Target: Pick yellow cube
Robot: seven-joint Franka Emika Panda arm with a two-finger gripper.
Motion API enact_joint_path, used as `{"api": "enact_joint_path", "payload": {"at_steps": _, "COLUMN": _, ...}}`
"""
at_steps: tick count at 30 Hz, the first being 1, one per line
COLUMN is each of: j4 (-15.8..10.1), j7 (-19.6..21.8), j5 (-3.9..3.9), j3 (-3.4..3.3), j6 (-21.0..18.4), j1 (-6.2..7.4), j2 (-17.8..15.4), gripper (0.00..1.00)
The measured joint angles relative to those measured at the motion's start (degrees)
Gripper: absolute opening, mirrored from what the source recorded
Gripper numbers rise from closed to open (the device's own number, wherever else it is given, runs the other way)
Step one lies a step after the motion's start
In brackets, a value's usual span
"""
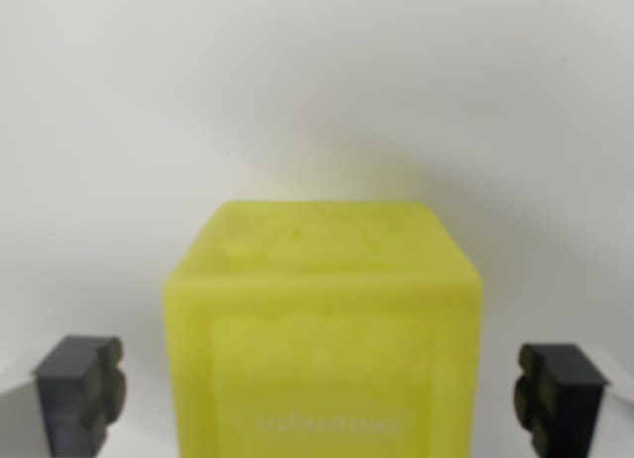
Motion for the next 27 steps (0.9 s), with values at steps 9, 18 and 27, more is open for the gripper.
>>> {"api": "enact_joint_path", "payload": {"at_steps": 9, "j4": 0.8, "j7": 0.4, "j5": -0.55, "j3": -0.03, "j6": 2.1, "j1": -0.09, "j2": 2.9, "gripper": 1.00}}
{"api": "enact_joint_path", "payload": {"at_steps": 18, "j4": 1.0, "j7": 0.7, "j5": -0.95, "j3": 0.04, "j6": 2.6, "j1": -0.26, "j2": 3.5, "gripper": 0.00}}
{"api": "enact_joint_path", "payload": {"at_steps": 27, "j4": 0.3, "j7": 0.3, "j5": -0.50, "j3": 0.12, "j6": 0.8, "j1": -0.24, "j2": 0.9, "gripper": 0.00}}
